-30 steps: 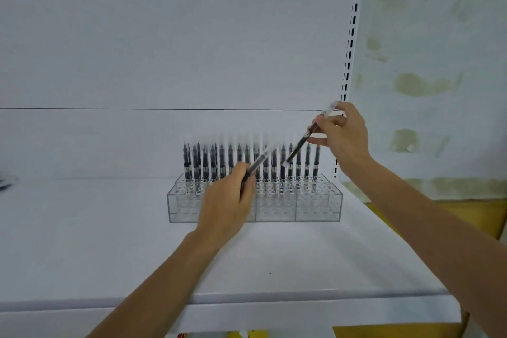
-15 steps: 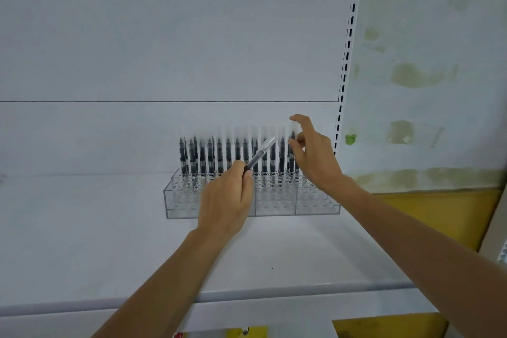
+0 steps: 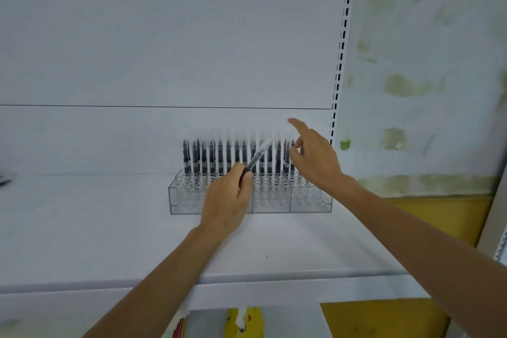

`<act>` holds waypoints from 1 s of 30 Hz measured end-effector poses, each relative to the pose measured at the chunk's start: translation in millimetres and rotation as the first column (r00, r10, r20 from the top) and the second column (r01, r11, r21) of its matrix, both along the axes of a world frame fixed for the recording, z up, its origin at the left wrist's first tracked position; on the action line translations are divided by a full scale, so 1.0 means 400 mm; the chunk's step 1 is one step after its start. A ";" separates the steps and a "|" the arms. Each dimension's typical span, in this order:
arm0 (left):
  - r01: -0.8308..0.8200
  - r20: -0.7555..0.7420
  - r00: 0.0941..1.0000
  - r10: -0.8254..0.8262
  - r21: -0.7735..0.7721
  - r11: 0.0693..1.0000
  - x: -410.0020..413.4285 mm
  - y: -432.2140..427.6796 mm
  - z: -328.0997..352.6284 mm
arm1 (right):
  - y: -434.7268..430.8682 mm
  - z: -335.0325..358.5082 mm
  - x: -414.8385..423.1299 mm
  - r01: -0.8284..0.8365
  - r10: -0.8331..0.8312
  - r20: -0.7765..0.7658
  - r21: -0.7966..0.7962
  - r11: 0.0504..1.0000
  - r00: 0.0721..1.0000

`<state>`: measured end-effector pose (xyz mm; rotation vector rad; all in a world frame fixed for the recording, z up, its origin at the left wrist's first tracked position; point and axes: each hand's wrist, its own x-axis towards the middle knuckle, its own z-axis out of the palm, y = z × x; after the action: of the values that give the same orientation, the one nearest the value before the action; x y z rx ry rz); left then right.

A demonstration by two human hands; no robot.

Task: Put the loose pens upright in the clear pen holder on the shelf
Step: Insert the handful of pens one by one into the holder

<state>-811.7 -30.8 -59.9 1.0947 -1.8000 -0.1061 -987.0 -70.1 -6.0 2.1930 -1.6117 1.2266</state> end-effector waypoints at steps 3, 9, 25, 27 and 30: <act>0.026 -0.061 0.998 -0.023 0.038 0.999 -0.017 0.011 0.013 | 0.052 0.023 0.014 -0.251 0.210 0.245 0.150 0.956 0.947; 0.079 -0.207 0.976 -0.062 0.077 0.994 -0.064 0.037 0.022 | 0.092 0.002 0.050 -0.526 0.339 0.500 0.301 0.795 0.797; 0.094 0.161 0.983 -0.086 -0.044 0.995 -0.059 0.036 -0.040 | 0.011 0.090 -0.073 -0.111 0.196 0.439 -0.212 0.971 0.877; 0.157 0.300 0.941 -0.155 0.017 0.988 -0.058 0.034 -0.049 | -0.008 0.080 -0.079 -0.107 0.186 0.341 -0.237 0.966 0.922; 0.205 0.416 0.867 -0.276 0.207 0.957 -0.066 0.029 -0.053 | -0.037 0.061 -0.075 -0.113 0.183 0.274 -0.250 0.961 0.944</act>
<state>-838.1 -19.2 -81.1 1.0539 -2.3730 -0.1614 -1017.0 -85.1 18.3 2.0930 -1.3261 1.7619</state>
